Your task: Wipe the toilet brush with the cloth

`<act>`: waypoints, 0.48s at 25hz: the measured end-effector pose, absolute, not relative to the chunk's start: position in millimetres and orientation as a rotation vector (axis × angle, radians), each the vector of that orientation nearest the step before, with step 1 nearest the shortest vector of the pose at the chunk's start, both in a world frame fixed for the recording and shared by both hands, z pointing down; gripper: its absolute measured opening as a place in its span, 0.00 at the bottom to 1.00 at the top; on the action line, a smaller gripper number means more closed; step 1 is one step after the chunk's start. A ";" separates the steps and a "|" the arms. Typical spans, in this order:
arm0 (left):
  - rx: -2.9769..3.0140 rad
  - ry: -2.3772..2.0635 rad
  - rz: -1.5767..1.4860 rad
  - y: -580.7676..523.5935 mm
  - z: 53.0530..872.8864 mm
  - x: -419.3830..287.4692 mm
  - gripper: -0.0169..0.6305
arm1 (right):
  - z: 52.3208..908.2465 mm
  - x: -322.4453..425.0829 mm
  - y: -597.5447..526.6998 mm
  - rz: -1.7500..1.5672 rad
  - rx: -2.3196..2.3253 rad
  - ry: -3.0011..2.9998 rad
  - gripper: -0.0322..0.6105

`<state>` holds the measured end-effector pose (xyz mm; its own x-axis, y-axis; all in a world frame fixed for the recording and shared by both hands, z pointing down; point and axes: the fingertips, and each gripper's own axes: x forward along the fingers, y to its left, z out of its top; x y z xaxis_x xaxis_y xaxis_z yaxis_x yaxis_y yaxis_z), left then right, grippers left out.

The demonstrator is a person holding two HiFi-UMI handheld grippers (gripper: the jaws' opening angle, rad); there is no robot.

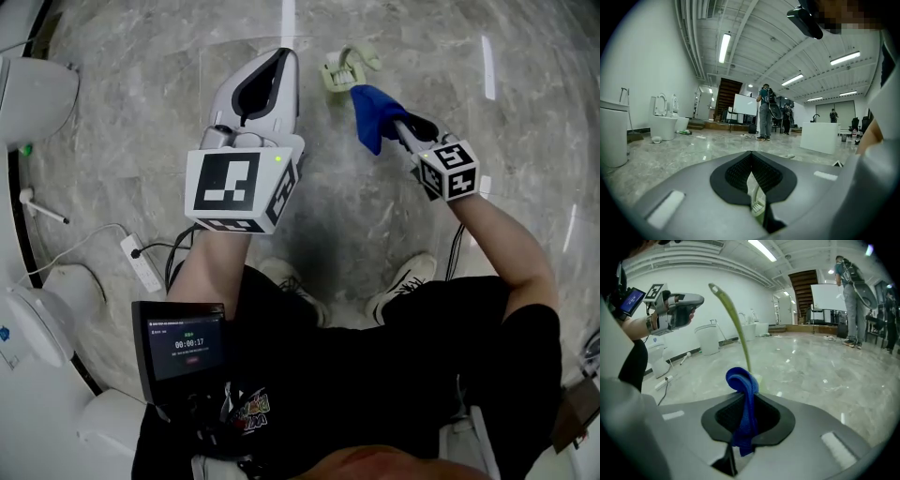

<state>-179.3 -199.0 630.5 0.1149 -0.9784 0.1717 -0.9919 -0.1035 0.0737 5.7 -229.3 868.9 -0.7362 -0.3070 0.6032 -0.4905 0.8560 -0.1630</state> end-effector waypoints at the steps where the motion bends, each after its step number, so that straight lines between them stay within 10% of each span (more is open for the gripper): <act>1: 2.208 -1.983 0.126 -199.6 631.8 -179.4 0.04 | 872.2 23.7 -238.4 0.394 0.614 -2.424 0.13; 12: 2.190 -1.996 0.170 -205.1 629.8 -182.1 0.04 | 872.5 110.7 -291.5 -0.457 0.475 -2.131 0.13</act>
<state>-182.1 -205.1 629.8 0.0961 -0.9751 0.1999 -0.9948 -0.0875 0.0513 110.7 -291.5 872.5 -0.5399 -0.4900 0.6844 -0.1665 0.8592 0.4838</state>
